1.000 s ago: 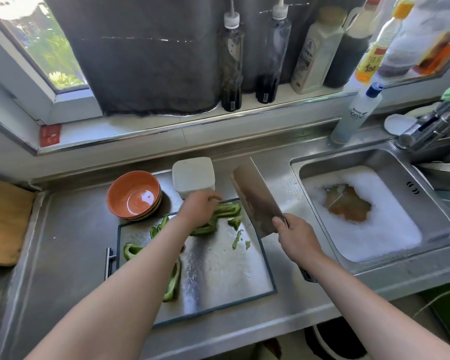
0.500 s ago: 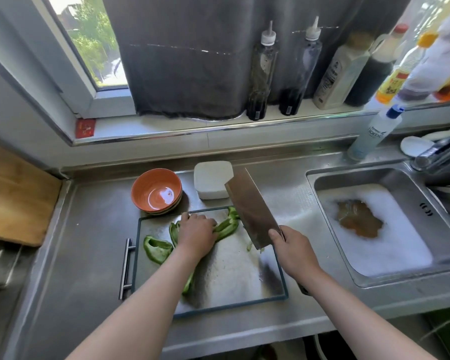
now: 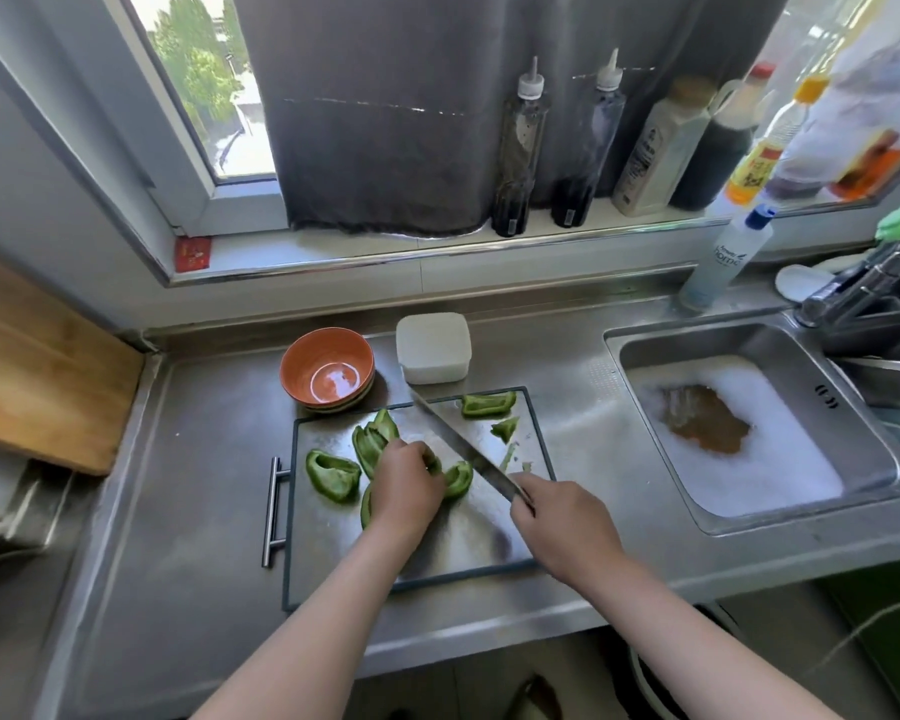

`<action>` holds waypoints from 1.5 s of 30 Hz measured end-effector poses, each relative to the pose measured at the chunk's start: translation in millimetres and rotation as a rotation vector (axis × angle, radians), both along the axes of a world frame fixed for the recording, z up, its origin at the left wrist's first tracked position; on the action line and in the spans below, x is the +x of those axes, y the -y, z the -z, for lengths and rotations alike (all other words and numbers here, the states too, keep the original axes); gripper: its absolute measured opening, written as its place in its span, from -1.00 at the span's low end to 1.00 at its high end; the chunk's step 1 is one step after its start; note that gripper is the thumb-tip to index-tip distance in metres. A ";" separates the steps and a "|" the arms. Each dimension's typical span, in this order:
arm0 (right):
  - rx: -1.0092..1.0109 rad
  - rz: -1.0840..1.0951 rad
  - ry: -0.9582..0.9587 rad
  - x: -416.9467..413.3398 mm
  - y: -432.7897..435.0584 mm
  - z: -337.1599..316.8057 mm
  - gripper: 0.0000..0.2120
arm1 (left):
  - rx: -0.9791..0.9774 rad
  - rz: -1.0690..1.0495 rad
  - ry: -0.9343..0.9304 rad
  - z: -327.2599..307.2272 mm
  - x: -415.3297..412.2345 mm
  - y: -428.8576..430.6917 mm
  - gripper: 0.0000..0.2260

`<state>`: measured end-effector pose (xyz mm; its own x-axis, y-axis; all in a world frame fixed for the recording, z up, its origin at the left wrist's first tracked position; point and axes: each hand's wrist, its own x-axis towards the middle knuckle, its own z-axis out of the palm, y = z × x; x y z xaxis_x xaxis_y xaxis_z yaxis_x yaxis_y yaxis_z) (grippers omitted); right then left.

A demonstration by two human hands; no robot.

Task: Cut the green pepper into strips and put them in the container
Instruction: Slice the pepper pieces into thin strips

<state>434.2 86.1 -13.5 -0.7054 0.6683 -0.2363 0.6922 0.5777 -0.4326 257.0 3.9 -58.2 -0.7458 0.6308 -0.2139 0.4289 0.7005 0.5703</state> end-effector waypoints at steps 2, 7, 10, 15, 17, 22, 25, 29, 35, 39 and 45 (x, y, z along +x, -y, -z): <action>0.046 -0.065 0.042 3.5 10.1 6.9 -0.75 | 0.004 -0.025 0.023 0.0 5.7 2.2 -0.95; 0.128 -0.085 0.100 9.5 25.0 20.5 -0.68 | 0.026 -0.082 0.012 -0.8 14.8 3.2 -0.90; 0.183 -0.105 0.146 9.5 25.9 21.1 -0.70 | 0.056 -0.098 0.023 -0.8 16.4 3.0 -0.85; 0.226 -0.140 0.188 7.7 23.4 20.4 -0.72 | 0.126 -0.137 0.016 3.5 19.0 2.6 -0.84; 0.220 -0.127 0.205 5.8 21.5 20.9 -0.73 | 0.142 -0.133 0.002 5.2 19.5 2.3 -0.88; 0.158 -0.081 0.231 -2.4 12.6 22.2 -0.77 | 0.165 -0.109 -0.001 6.6 22.1 -1.7 -0.75; 0.067 -0.032 0.184 -3.2 4.7 24.4 -0.79 | 0.159 -0.118 0.006 6.1 20.1 -4.5 -0.78; -0.016 -0.011 0.156 -0.7 4.3 27.7 -0.82 | 0.143 -0.095 0.015 7.7 15.5 -5.5 -0.80; -0.118 0.074 0.103 -15.6 -3.3 44.2 -0.79 | 0.139 -0.070 0.014 16.1 11.6 -0.7 -0.83; -0.104 0.049 0.118 -29.0 -8.2 43.7 -0.77 | 0.098 -0.048 0.002 23.9 4.1 7.5 -0.86; -0.179 0.071 0.054 -29.3 -29.9 30.7 -0.77 | -0.137 0.142 -0.045 22.1 2.8 8.6 -0.75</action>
<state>404.9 116.0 -44.2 -0.6410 0.6600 -0.3917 0.7534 0.4436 -0.4854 259.8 -4.7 -80.3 -0.6623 0.6976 -0.2734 0.5515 0.7009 0.4523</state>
